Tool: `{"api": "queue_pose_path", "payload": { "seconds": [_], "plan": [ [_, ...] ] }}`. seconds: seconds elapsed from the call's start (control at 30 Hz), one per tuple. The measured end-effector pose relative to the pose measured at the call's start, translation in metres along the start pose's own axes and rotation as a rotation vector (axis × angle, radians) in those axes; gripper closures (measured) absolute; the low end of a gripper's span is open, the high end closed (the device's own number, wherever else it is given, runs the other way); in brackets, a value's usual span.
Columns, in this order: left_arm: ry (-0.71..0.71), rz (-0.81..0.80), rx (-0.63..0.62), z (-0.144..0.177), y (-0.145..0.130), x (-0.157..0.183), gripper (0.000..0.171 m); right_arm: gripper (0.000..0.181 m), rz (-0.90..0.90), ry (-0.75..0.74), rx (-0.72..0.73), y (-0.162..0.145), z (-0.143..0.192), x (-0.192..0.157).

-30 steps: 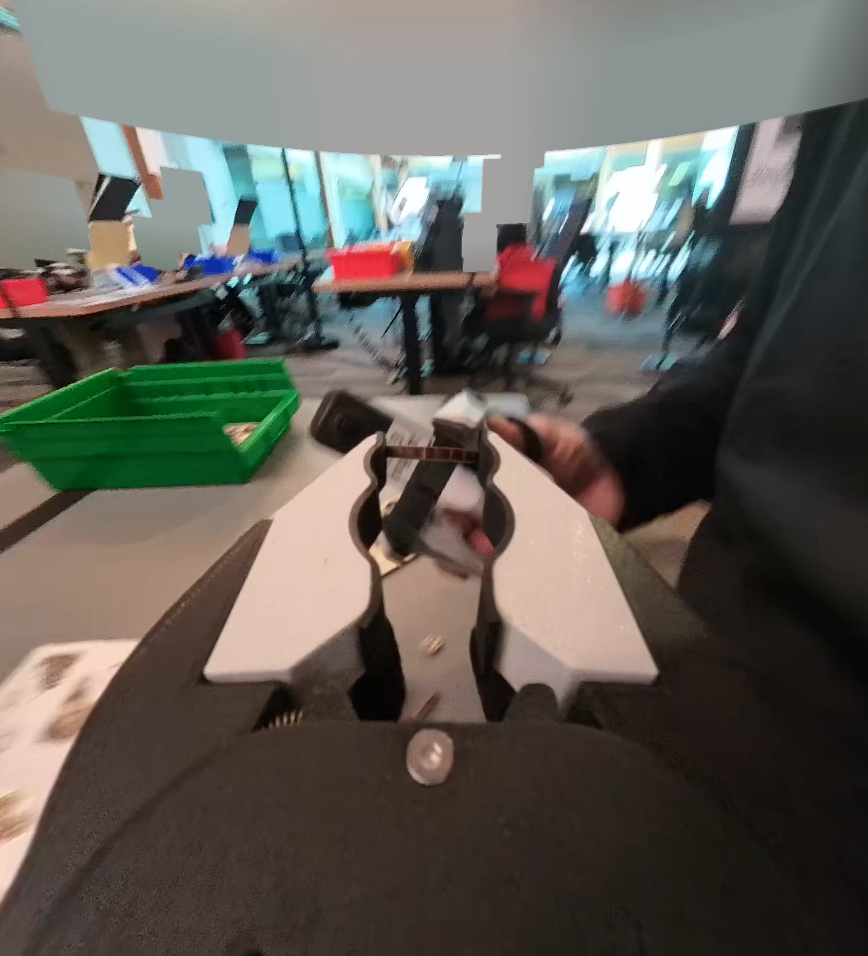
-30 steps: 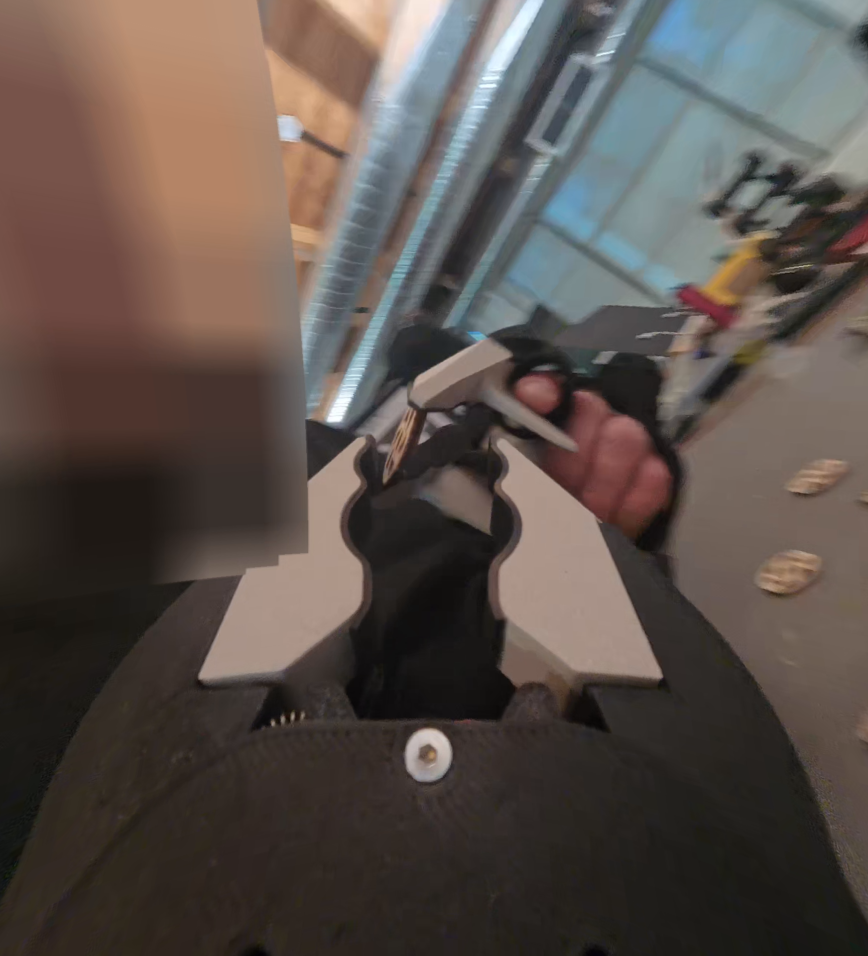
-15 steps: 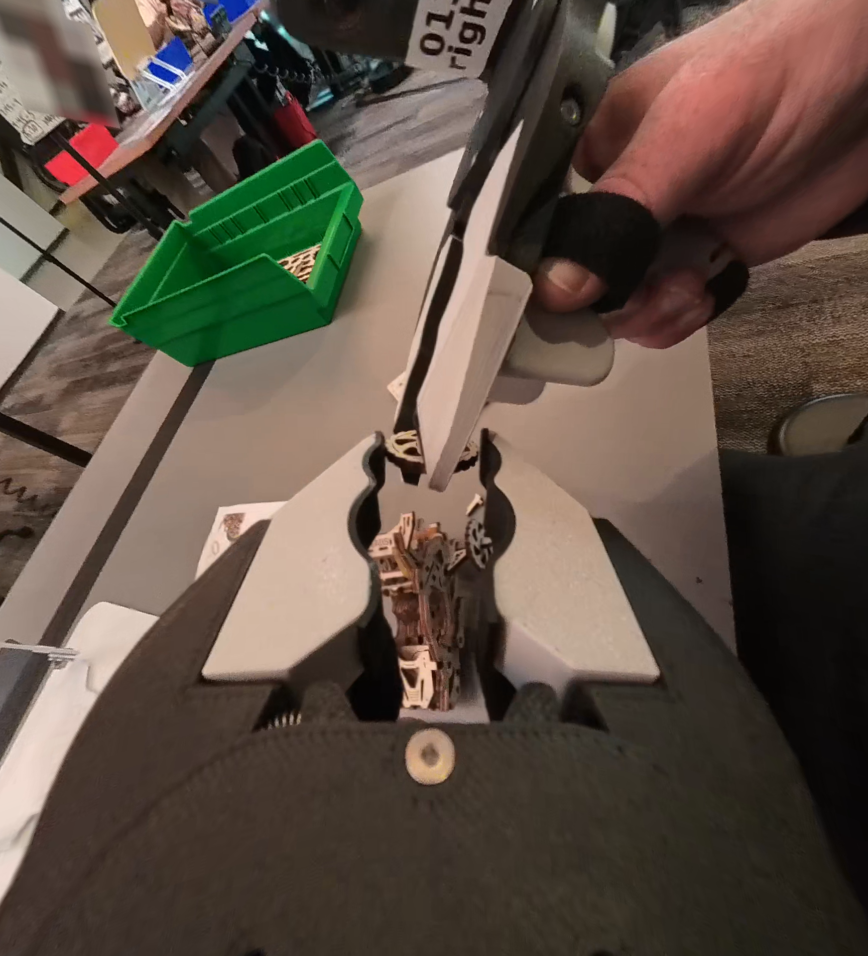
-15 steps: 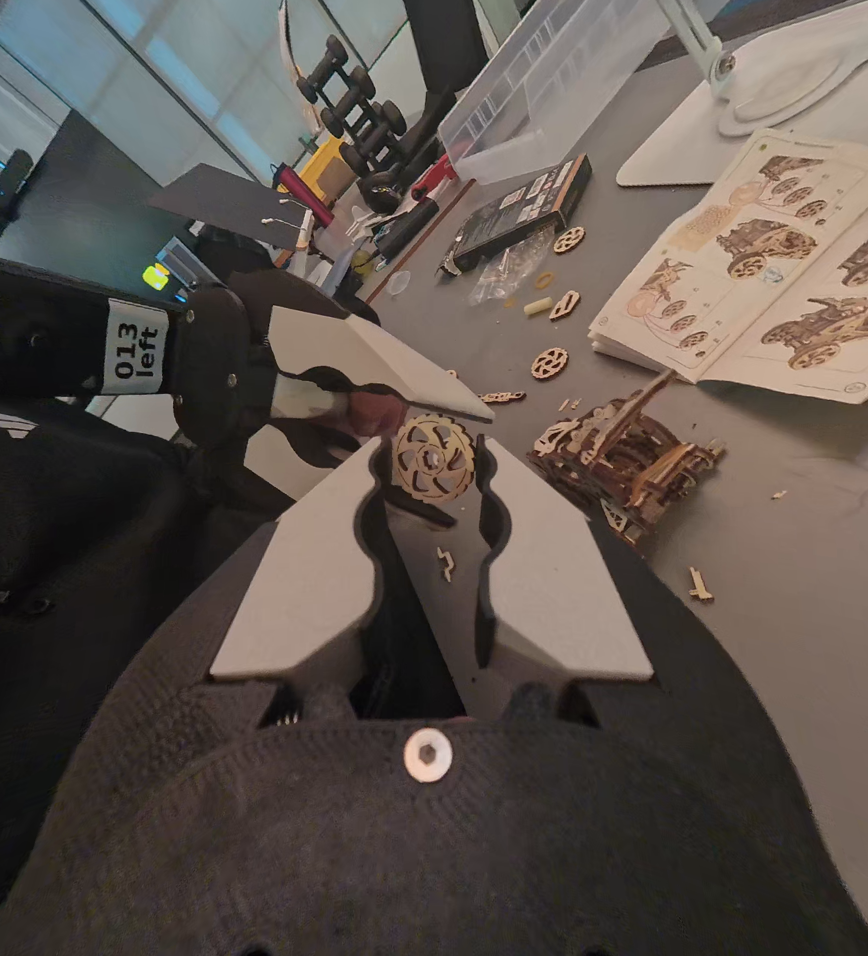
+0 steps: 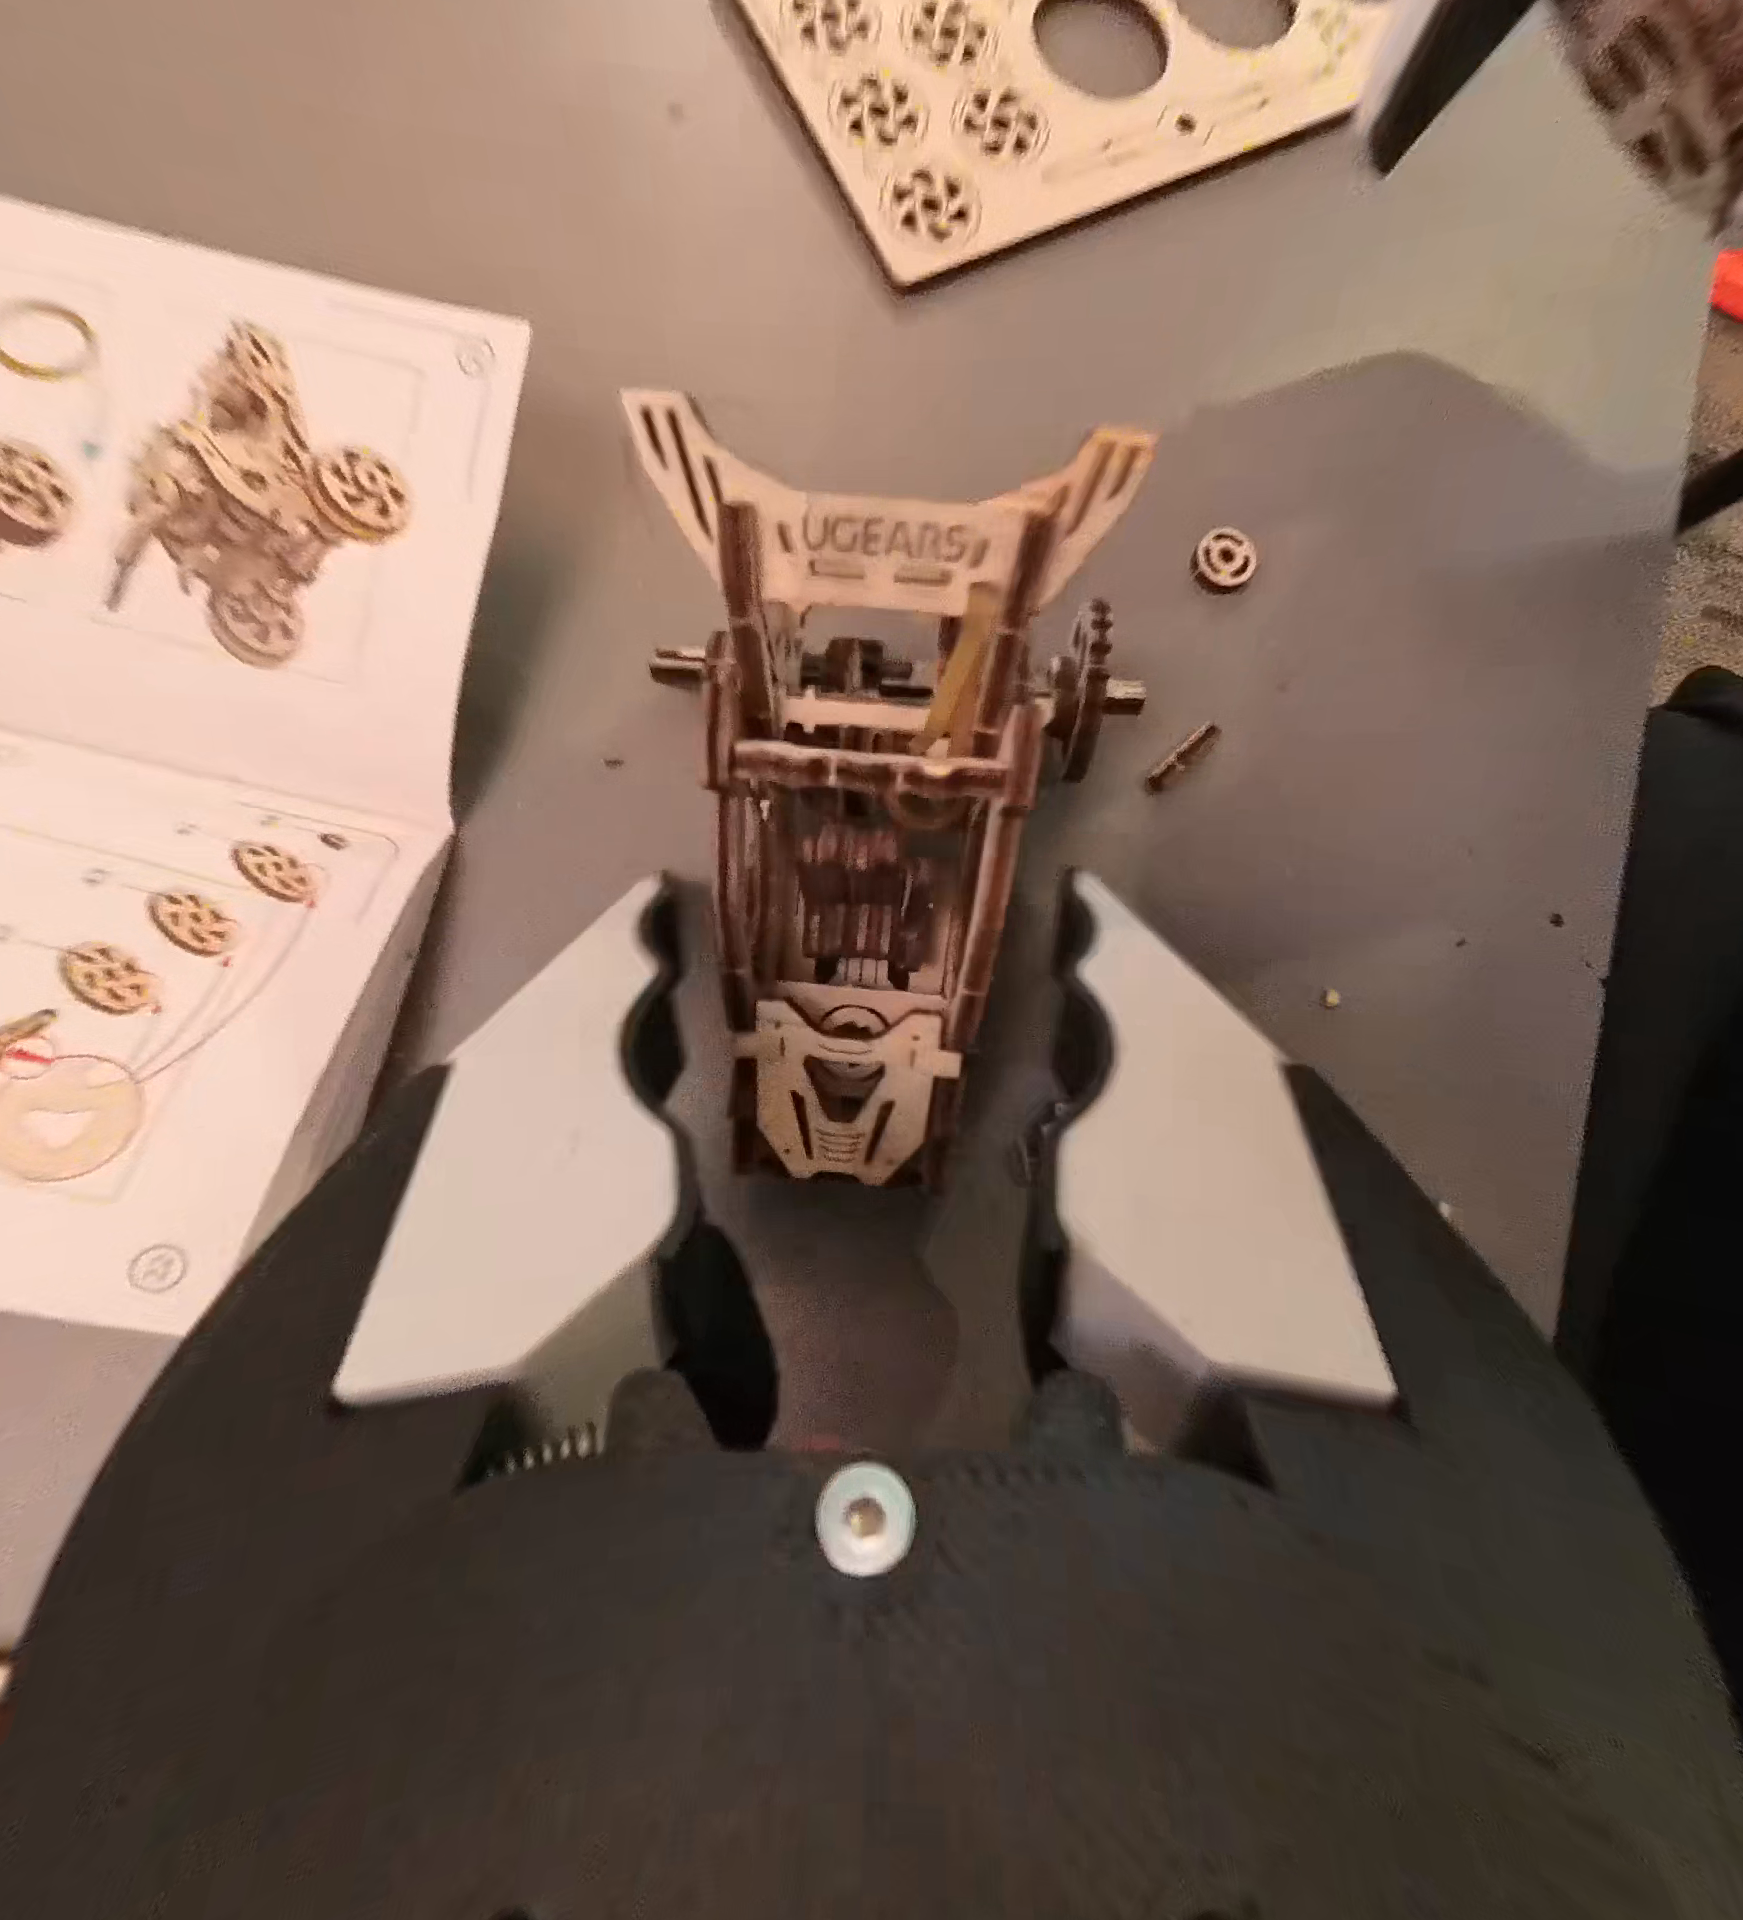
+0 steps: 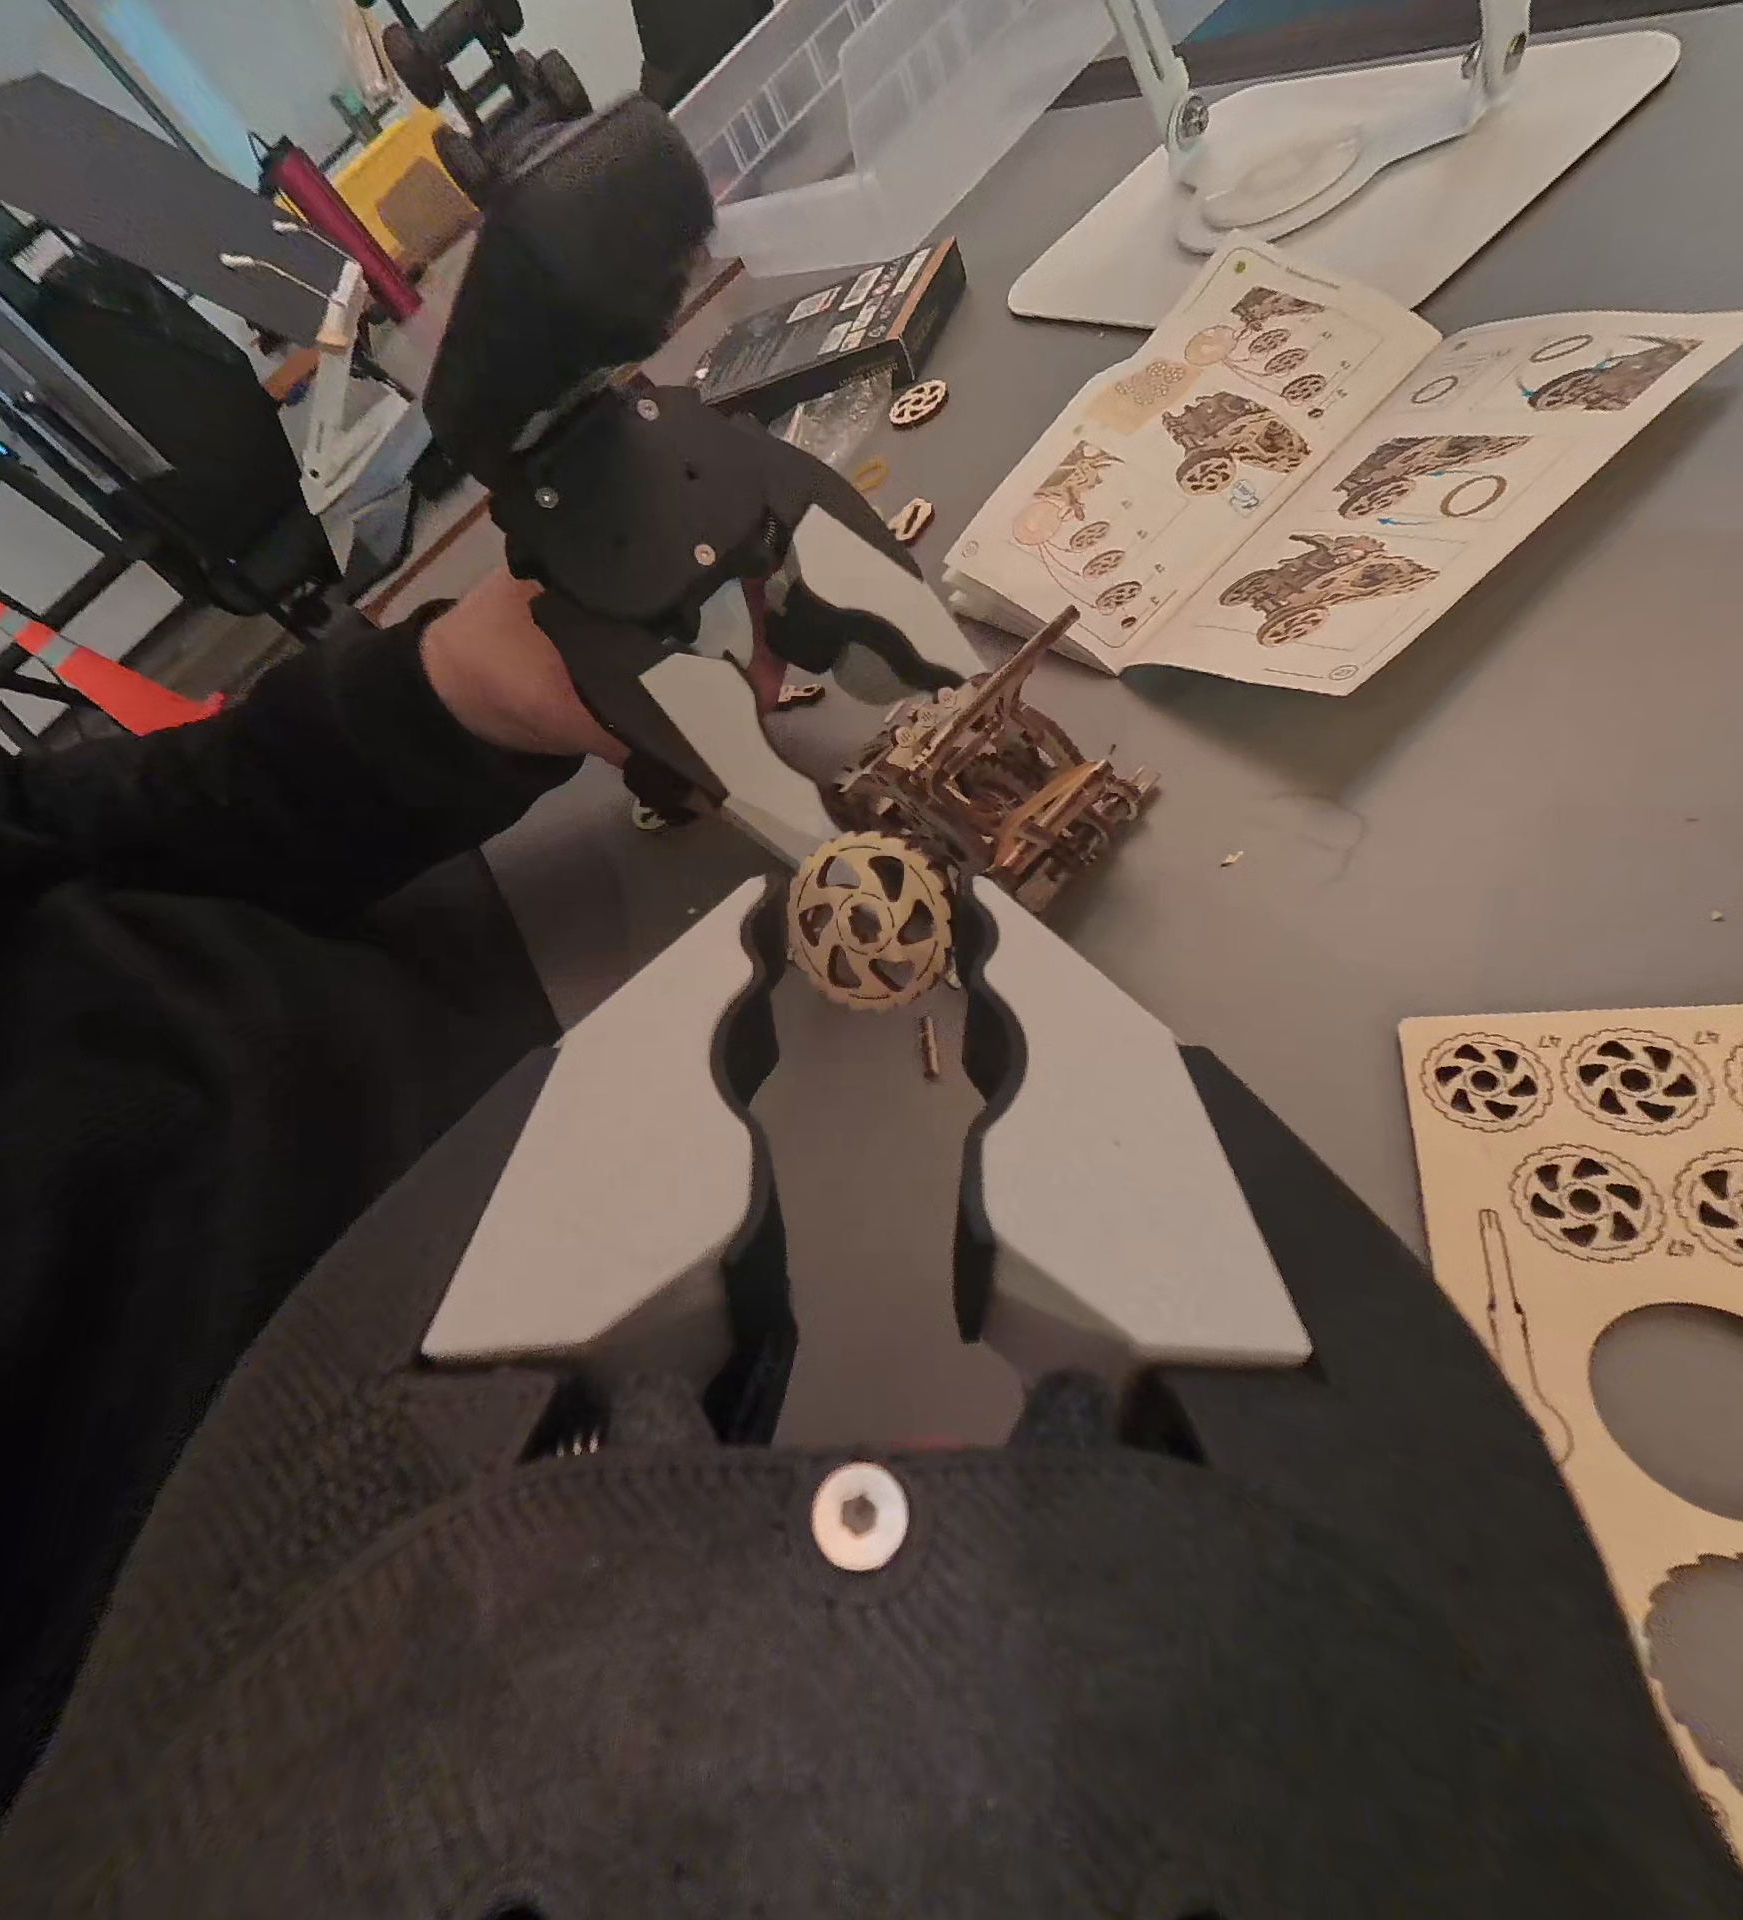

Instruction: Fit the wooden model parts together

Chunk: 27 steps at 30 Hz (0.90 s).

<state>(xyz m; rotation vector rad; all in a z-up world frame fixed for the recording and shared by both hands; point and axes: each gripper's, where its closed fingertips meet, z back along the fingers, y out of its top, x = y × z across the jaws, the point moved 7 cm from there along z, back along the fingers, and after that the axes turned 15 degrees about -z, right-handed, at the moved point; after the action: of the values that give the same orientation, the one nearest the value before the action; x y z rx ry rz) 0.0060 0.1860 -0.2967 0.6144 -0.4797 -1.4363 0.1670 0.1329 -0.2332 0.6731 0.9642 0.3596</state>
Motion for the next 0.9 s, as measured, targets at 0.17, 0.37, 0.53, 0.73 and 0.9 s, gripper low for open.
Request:
{"api": "queue_pose_path", "payload": {
  "seconds": [0.17, 0.37, 0.53, 0.73, 0.9],
  "plan": [
    [-0.051, 0.151, 0.078, -0.002, 0.003, -0.007, 0.126, 0.151, 0.100, -0.049, -0.007, -0.001, -0.005, 0.005],
    [-0.229, 0.491, 0.309, 0.003, 0.014, -0.005, 0.125, 0.151, 0.320, -0.166, 0.013, 0.009, -0.011, -0.001],
    [-0.342, 0.685, 0.452, 0.005, 0.017, -0.006, 0.126, 0.151, 0.432, -0.212, 0.046, 0.019, -0.014, -0.007],
    [-0.374, 0.741, 0.493, 0.005, 0.021, -0.004, 0.126, 0.151, 0.505, -0.300, 0.027, 0.025, -0.018, -0.006],
    [-0.362, 0.734, 0.488, 0.004, 0.022, -0.004, 0.126, 0.151, 0.487, -0.298, 0.011, 0.028, -0.020, -0.006]
  ]
}}
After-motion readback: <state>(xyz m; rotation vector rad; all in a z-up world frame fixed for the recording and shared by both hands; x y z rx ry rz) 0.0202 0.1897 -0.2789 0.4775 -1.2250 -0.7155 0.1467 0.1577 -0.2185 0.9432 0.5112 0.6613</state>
